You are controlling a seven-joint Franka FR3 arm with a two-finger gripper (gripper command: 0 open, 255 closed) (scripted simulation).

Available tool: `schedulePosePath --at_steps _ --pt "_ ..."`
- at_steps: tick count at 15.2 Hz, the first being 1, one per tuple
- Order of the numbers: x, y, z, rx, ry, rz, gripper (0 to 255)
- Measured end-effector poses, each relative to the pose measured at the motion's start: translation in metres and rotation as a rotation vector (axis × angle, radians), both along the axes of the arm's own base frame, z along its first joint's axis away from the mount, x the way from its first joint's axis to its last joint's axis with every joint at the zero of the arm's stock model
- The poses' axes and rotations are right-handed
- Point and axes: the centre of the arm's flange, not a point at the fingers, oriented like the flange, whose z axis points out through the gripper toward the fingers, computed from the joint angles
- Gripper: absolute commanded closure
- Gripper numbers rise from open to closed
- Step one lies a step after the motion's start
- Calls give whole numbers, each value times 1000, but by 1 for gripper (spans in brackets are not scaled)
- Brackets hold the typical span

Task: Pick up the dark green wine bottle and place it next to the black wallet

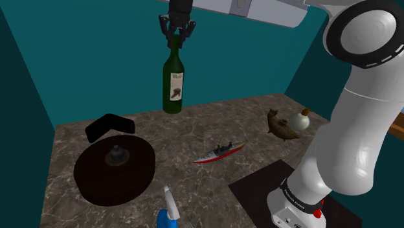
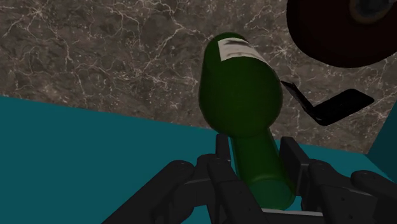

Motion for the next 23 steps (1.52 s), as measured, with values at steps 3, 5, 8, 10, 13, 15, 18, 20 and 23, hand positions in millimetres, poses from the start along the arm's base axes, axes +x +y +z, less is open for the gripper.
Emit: schedulePosePath --at_steps 3,5,8,10,13,15,18,20,23 --pt "10 40 0 0 0 0 255" --pt "15 65 -3 0 1 1 255" --pt "16 73 -16 0 1 -1 255" --pt "17 74 -26 0 1 -1 255" --pt "16 75 -42 0 1 -1 255" --pt "17 74 -52 0 1 -1 255" --pt "17 74 -67 0 1 -1 255" --pt "16 73 -76 0 1 -1 255" --pt "15 73 -93 0 1 -1 255"
